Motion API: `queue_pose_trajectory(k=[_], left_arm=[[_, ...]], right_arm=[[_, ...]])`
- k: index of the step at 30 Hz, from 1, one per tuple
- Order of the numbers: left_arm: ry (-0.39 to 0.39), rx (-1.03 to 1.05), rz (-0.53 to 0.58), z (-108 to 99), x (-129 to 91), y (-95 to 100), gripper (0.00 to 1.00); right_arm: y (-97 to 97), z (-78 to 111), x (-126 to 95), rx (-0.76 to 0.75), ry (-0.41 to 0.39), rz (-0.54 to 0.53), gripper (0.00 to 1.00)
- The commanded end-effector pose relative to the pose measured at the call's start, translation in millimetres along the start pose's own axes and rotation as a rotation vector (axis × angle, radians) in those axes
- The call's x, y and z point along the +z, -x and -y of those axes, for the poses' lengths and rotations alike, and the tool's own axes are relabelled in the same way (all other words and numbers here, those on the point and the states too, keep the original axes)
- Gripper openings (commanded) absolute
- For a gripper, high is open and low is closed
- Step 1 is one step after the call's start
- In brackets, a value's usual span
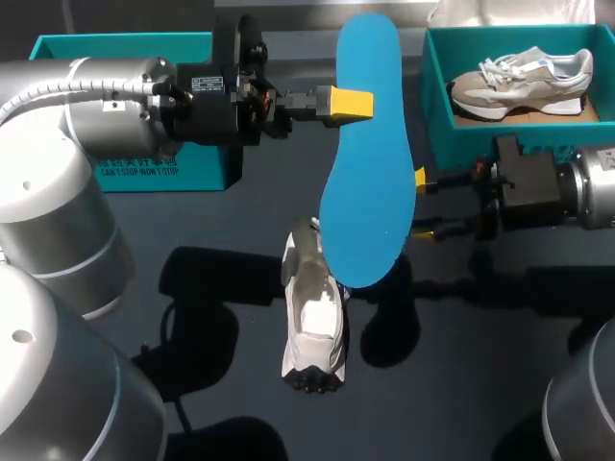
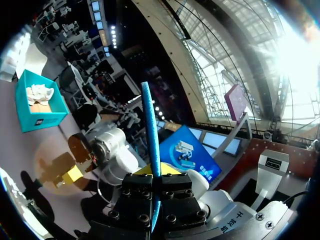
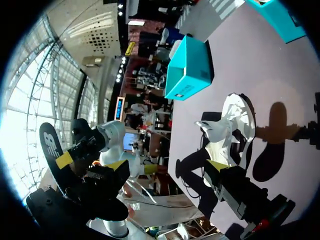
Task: Take the shoe out of the shoebox, open the shoe tongue, remove and reinsert the insole, then place the shoe into the shoebox
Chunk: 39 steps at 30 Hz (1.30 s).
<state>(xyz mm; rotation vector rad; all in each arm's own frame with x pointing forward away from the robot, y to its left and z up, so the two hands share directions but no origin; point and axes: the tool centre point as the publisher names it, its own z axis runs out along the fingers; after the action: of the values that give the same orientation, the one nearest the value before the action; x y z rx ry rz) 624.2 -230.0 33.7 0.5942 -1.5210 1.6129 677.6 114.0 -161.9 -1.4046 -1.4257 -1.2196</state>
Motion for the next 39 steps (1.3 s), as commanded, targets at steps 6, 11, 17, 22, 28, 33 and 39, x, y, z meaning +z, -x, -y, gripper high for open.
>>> queue_pose_trajectory(k=[6, 11, 17, 22, 28, 33, 39], left_arm=[[-0.001, 0.000, 0.001, -0.2, 1.4, 0.0, 0.00], [0.012, 0.074, 0.046, -2.4, -0.1, 5.2, 0.00], [0.052, 0.513, 0.125, -8.2, -16.7, 18.4, 0.00], [0.102, 0.764, 0.101, -10.2, -30.1, 20.1, 0.00], [0.188, 1.056, 0.162, -13.9, -38.7, 30.6, 0.00], [0.188, 1.056, 0.162, -13.9, -38.7, 30.6, 0.00], [0.188, 1.056, 0.162, -13.9, -38.7, 30.6, 0.00]], right_arm=[[-13.8, 5.7, 0.1, 0.021, 0.009, 0.013, 1.00], [-13.8, 5.7, 0.1, 0.021, 0.009, 0.013, 1.00], [-13.8, 5.7, 0.1, 0.021, 0.009, 0.013, 1.00], [-13.8, 5.7, 0.1, 0.021, 0.009, 0.013, 1.00], [-13.8, 5.7, 0.1, 0.021, 0.009, 0.013, 1.00], [-13.8, 5.7, 0.1, 0.021, 0.009, 0.013, 1.00], [-13.8, 5.7, 0.1, 0.021, 0.009, 0.013, 1.00]])
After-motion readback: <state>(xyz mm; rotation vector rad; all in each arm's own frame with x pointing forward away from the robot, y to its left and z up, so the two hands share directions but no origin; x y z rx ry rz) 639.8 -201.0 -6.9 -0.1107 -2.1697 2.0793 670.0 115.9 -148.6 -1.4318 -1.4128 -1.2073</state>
